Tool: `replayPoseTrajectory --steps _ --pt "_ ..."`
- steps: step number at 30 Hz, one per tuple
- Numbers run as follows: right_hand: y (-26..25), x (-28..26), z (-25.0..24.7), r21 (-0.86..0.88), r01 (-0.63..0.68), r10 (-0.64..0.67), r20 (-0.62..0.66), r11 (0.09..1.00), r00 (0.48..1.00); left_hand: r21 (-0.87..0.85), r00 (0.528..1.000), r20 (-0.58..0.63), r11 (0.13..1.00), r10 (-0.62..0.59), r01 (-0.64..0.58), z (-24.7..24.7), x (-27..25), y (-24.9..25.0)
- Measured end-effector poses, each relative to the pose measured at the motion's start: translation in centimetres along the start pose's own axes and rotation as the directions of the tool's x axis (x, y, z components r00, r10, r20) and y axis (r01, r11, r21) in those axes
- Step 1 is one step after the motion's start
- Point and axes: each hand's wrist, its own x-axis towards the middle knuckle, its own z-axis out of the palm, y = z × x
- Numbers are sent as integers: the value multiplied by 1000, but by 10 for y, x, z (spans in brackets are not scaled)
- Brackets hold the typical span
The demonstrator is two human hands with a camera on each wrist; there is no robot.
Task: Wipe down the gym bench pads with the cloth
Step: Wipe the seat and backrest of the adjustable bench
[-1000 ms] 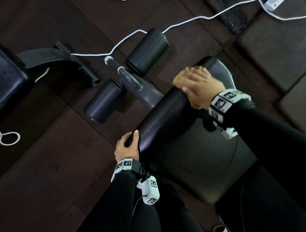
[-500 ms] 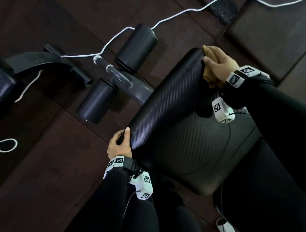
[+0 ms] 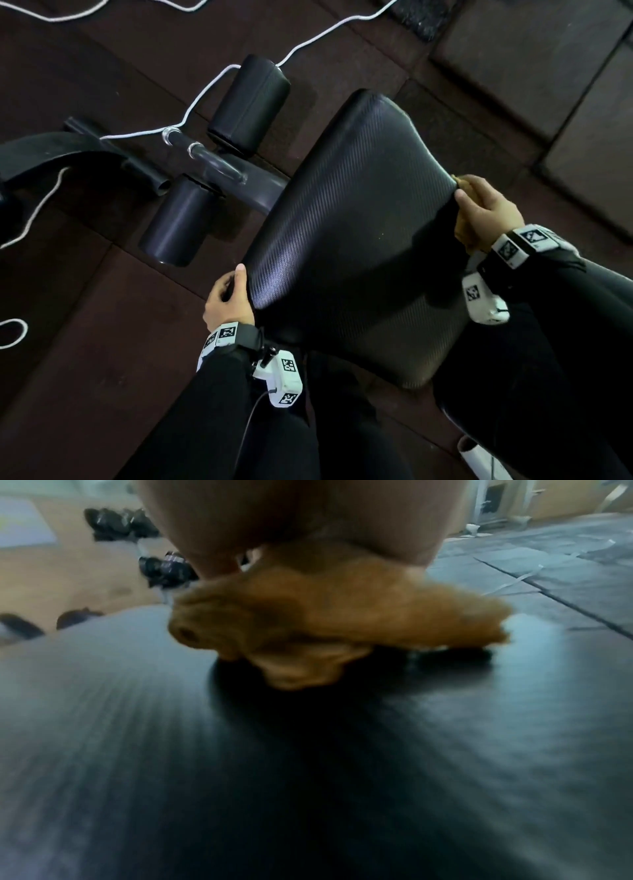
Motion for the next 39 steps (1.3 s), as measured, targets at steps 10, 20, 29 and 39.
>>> replayPoseTrajectory --steps 10,20,29,39 --pt "-41 27 15 44 101 -103 57 994 993 93 998 36 995 42 -46 -3 2 -1" --pt "46 -17 5 83 -90 101 -134 992 986 213 910 226 894 348 -395 -10 4 0" --pt "60 -64 28 561 -325 477 -146 762 867 300 789 459 765 408 -570 -19 5 3" --pt "65 -195 121 569 -538 645 19 622 764 309 776 496 756 389 -576 -21 0 11"
